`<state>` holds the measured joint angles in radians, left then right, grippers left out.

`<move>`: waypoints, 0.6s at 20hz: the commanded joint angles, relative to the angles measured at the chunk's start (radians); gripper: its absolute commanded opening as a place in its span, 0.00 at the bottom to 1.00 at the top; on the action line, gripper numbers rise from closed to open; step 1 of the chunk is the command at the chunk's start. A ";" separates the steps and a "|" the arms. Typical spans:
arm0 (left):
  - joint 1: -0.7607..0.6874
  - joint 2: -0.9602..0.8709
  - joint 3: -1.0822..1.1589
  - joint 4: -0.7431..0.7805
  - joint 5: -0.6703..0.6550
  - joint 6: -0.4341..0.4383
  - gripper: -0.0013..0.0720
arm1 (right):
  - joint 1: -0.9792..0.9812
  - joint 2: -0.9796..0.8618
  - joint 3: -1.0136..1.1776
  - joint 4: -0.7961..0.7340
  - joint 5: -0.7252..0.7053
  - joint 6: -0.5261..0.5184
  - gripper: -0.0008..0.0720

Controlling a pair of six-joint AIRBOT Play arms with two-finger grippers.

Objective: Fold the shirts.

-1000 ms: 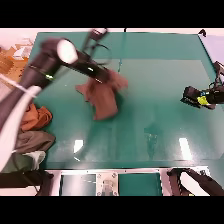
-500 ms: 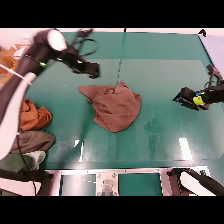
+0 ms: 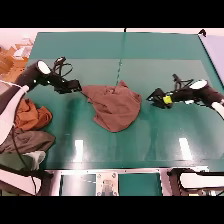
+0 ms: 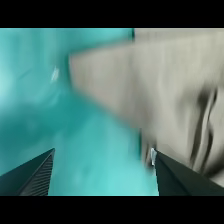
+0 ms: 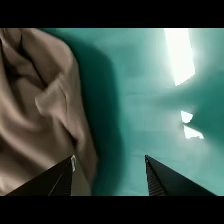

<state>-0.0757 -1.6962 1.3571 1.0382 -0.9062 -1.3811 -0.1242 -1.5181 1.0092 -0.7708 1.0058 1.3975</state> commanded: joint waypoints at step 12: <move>0.015 -0.166 0.048 -0.567 0.079 0.369 0.04 | 0.077 -0.200 0.266 0.116 0.029 -0.127 0.03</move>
<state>-0.0669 -1.8645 1.3510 0.5335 -0.7380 -1.0710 -0.0288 -1.7206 1.2110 -0.6609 0.9630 1.2919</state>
